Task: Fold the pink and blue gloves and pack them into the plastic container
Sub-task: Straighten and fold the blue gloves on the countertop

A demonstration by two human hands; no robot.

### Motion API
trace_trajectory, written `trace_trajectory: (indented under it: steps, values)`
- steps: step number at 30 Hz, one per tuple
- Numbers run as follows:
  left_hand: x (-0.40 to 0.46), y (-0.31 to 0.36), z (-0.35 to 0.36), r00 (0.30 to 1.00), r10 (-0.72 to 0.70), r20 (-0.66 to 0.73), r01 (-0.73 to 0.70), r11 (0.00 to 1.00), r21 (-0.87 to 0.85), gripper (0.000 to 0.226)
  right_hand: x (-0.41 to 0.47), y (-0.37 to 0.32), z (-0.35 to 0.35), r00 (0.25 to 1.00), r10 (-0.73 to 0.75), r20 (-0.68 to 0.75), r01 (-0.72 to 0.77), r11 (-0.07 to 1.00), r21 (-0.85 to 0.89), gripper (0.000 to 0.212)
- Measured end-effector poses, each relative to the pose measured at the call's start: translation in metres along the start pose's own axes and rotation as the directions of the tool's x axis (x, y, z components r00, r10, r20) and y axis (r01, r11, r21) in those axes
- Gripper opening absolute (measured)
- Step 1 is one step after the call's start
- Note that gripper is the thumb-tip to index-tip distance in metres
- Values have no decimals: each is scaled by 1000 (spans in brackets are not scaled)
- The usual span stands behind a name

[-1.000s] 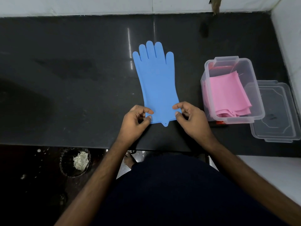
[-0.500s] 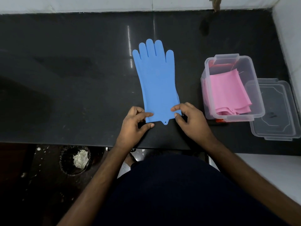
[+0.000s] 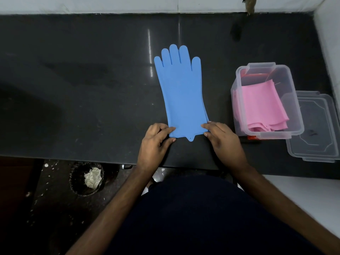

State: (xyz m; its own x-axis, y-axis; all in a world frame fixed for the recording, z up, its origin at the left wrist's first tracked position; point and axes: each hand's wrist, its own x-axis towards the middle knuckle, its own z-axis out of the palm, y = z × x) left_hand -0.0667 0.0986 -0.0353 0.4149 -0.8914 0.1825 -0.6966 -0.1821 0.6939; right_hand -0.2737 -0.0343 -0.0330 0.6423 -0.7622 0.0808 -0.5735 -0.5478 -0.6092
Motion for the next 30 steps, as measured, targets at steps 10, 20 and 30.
trace_trajectory:
  steps: [10, 20, 30]
  values:
    - [1, -5, -3, 998, 49, 33, -49, 999, 17, 26, 1, 13, -3, 988, -115, -103, 111, 993, -47, 19]
    - [3, -10, -7, 998, 37, 46, -36, 999, -26, 4, 0, 11, -5, 978, -174, -119, 170, 985, -39, 13]
    - [0, -14, -12, 984, 117, 134, -122, 992, 28, 7, -1, 19, -1, 991, -113, -71, 116, 992, 44, 13]
